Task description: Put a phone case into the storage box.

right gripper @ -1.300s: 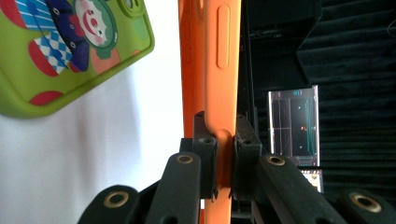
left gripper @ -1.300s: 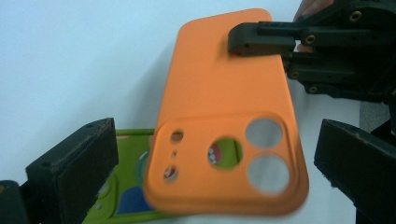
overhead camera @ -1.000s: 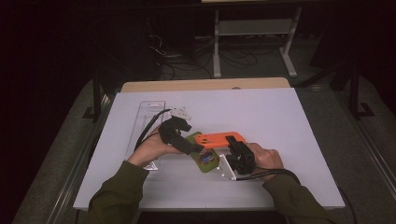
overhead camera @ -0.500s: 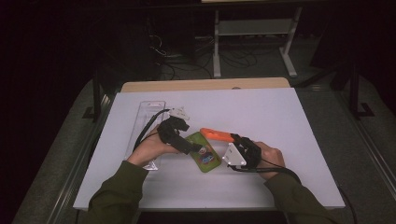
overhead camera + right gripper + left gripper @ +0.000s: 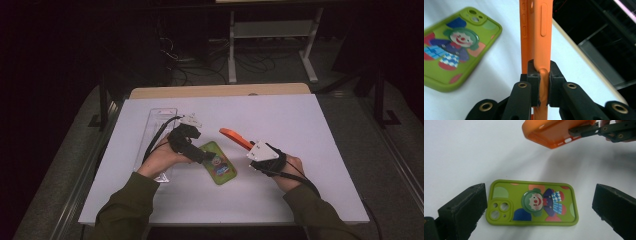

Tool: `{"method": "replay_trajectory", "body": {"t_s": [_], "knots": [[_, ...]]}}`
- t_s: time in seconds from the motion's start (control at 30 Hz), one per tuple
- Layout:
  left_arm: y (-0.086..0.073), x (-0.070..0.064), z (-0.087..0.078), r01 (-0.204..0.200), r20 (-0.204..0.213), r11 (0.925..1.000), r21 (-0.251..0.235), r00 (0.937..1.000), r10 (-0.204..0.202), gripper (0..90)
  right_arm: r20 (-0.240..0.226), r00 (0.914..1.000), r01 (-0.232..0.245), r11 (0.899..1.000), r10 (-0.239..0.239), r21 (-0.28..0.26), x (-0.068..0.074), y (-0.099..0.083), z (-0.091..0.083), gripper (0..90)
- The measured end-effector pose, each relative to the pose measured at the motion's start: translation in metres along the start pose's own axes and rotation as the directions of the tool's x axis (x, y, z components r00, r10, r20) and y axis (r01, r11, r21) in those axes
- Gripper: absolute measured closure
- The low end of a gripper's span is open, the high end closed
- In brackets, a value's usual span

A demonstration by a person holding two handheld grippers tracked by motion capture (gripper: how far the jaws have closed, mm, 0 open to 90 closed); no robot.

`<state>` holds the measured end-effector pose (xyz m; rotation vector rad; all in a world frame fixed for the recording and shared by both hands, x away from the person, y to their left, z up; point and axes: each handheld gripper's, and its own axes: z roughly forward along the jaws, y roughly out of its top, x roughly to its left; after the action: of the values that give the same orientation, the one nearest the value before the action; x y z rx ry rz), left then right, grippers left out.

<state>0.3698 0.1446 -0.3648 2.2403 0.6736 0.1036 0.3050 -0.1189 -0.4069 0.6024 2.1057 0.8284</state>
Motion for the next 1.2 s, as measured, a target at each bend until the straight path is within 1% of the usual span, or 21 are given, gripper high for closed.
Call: {"method": "replay_trajectory", "body": {"t_s": [0.03,0.1,0.2,0.3,0.33,0.43,0.57,0.6,0.63,0.73,0.77,0.8,0.83,0.9,0.93,0.97,1.0,1.03,1.1,1.13,1.2], "knots": [[0.000,0.000,0.000,-0.004,-0.002,1.0000,-0.001,1.0000,0.004,0.0,-0.011,0.9990,-0.044,0.999,0.044,0.000,-0.001,0.000,0.000,82.1],[0.000,-0.001,0.000,0.005,-0.005,1.0000,-0.007,1.0000,-0.005,0.0,-0.036,0.9947,-0.096,0.995,0.096,0.007,-0.004,0.000,0.000,82.2],[0.000,0.000,0.000,-0.003,-0.005,1.0000,-0.008,1.0000,0.003,0.0,-0.065,0.9832,-0.169,0.985,0.170,0.019,-0.008,-0.001,0.001,82.1],[0.000,0.000,0.000,-0.005,-0.012,0.9999,-0.010,0.9999,0.005,0.0,-0.098,0.9651,-0.241,0.970,0.243,0.029,-0.011,-0.002,0.001,82.2],[0.000,0.000,0.000,-0.005,-0.015,0.9999,-0.011,0.9999,0.005,0.0,-0.106,0.9614,-0.252,0.967,0.254,0.031,-0.013,-0.002,0.002,82.1],[0.000,-0.001,0.000,0.001,-0.026,0.9998,-0.019,0.9996,-0.002,0.0,-0.136,0.9438,-0.298,0.954,0.301,0.046,-0.016,-0.004,0.002,82.2],[0.001,0.000,0.001,-0.006,-0.034,0.9994,-0.035,0.9994,0.005,0.0,-0.166,0.9029,-0.391,0.918,0.397,0.065,-0.021,-0.006,0.003,82.2],[0.001,0.000,0.002,0.007,-0.031,0.9989,-0.047,0.9995,-0.009,0.0,-0.175,0.8821,-0.433,0.899,0.437,0.067,-0.021,-0.006,0.003,82.2],[0.001,-0.001,0.002,0.017,-0.028,0.9986,-0.051,0.9994,-0.018,0.0,-0.184,0.8724,-0.449,0.891,0.453,0.065,-0.022,-0.006,0.003,82.2],[0.002,-0.002,0.003,0.020,-0.020,0.9978,-0.063,0.9996,-0.022,0.0,-0.193,0.8560,-0.477,0.877,0.480,0.063,-0.024,-0.008,0.003,82.2],[0.002,-0.001,0.003,0.011,-0.025,0.9978,-0.066,0.9996,-0.013,0.0,-0.192,0.8551,-0.480,0.875,0.482,0.060,-0.024,-0.008,0.003,82.2],[0.003,-0.002,0.003,0.014,-0.025,0.9967,-0.080,0.9996,-0.016,0.0,-0.187,0.8544,-0.483,0.874,0.485,0.058,-0.024,-0.009,0.003,82.2],[0.003,-0.003,0.004,0.031,-0.023,0.9953,-0.092,0.9992,-0.033,0.0,-0.184,0.8517,-0.490,0.870,0.491,0.054,-0.024,-0.008,0.003,82.2],[0.005,-0.004,0.004,0.038,-0.019,0.9929,-0.112,0.9990,-0.041,0.0,-0.177,0.8520,-0.493,0.869,0.493,0.045,-0.024,-0.008,0.002,82.2],[0.006,-0.004,0.004,0.035,-0.023,0.9916,-0.125,0.9990,-0.038,0.0,-0.176,0.8498,-0.497,0.866,0.497,0.047,-0.023,-0.007,0.002,82.2],[0.007,-0.004,0.004,0.032,-0.021,0.9904,-0.134,0.9991,-0.036,0.0,-0.173,0.8533,-0.493,0.869,0.492,0.040,-0.023,-0.006,0.002,82.2],[0.008,-0.005,0.005,0.051,-0.017,0.9885,-0.142,0.9984,-0.054,0.0,-0.171,0.8520,-0.496,0.868,0.495,0.042,-0.022,-0.005,0.001,82.2],[0.009,-0.005,0.006,0.039,-0.024,0.9885,-0.146,0.9988,-0.043,0.0,-0.164,0.8574,-0.489,0.871,0.488,0.034,-0.021,-0.005,0.002,82.2],[0.010,-0.007,0.008,0.063,-0.025,0.9849,-0.162,0.9974,-0.067,0.0,-0.160,0.8513,-0.501,0.865,0.500,0.038,-0.019,-0.003,0.001,82.1],[0.011,-0.006,0.008,0.053,-0.026,0.9845,-0.167,0.9979,-0.059,0.0,-0.159,0.8523,-0.500,0.866,0.498,0.034,-0.019,-0.003,0.001,82.1],[0.013,-0.007,0.010,0.069,-0.021,0.9819,-0.176,0.9970,-0.074,0.0,-0.158,0.8537,-0.498,0.867,0.496,0.029,-0.018,-0.002,0.001,82.1]]}}
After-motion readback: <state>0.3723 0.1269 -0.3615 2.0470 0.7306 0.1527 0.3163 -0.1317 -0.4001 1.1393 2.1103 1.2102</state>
